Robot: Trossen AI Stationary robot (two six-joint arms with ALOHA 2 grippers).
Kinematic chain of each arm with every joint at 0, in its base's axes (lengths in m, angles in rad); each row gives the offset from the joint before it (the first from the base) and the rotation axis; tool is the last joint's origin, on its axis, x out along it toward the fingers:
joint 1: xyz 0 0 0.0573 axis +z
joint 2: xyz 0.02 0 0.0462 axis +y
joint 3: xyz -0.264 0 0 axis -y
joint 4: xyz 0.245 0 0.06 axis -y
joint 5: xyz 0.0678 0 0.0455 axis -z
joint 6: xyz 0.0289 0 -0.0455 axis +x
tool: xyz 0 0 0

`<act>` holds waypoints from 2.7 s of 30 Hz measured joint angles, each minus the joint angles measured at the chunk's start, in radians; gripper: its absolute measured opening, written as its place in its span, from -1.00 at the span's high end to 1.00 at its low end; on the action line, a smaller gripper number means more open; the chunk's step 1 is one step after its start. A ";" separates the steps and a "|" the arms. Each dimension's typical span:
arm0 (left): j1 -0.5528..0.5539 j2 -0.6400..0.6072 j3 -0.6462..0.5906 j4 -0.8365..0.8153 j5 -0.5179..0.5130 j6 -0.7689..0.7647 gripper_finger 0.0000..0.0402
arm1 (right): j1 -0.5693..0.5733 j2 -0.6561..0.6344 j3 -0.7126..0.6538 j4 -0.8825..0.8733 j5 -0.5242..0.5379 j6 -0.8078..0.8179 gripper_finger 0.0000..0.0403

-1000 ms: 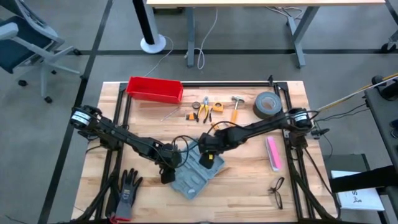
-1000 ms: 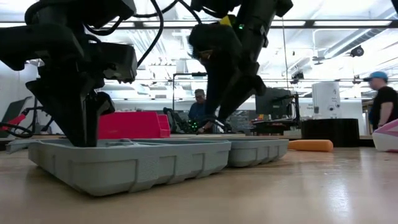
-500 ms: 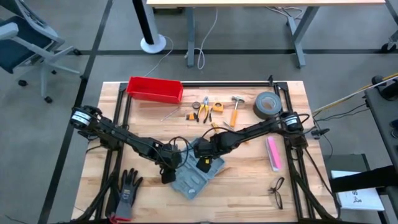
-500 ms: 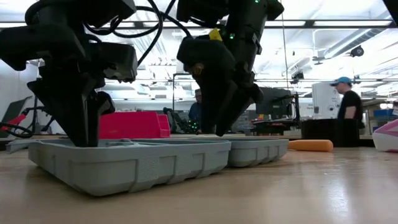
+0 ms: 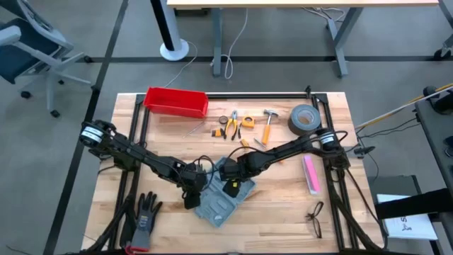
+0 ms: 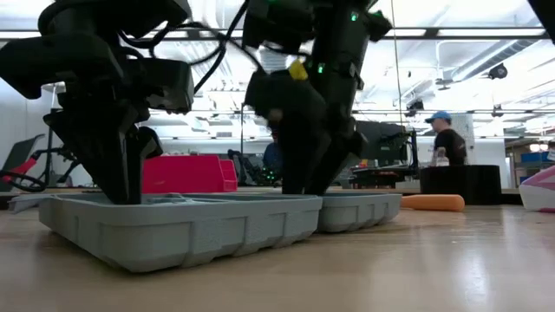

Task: Prefit tool cases
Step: Remove the set of interchangeable screwdriver bits from the gray toolbox

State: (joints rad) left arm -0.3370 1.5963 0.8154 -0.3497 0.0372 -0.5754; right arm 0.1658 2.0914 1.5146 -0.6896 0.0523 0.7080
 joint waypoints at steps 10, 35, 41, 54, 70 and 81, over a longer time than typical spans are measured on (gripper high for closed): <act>-0.003 0.000 0.000 0.011 -0.001 0.003 0.21 | -0.009 0.034 0.006 0.045 0.047 -0.025 0.08; -0.020 0.000 0.000 0.022 -0.001 0.009 0.21 | 0.003 -0.036 0.002 0.082 0.068 -0.069 0.94; -0.020 0.000 0.000 0.021 -0.001 0.009 0.21 | 0.011 -0.070 0.003 0.087 0.060 -0.097 0.99; -0.020 0.000 0.000 0.020 -0.001 0.009 0.21 | -0.011 -0.029 -0.001 0.082 0.022 -0.098 0.50; -0.020 0.000 0.000 0.019 0.000 0.008 0.21 | -0.042 0.000 -0.013 0.181 -0.009 -0.115 0.39; -0.020 0.000 0.000 0.019 0.003 0.009 0.21 | -0.042 0.015 -0.016 0.190 -0.027 -0.126 0.72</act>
State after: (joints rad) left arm -0.3569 1.5963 0.8150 -0.3305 0.0406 -0.5664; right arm 0.1237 2.1063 1.4986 -0.5000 0.0252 0.5824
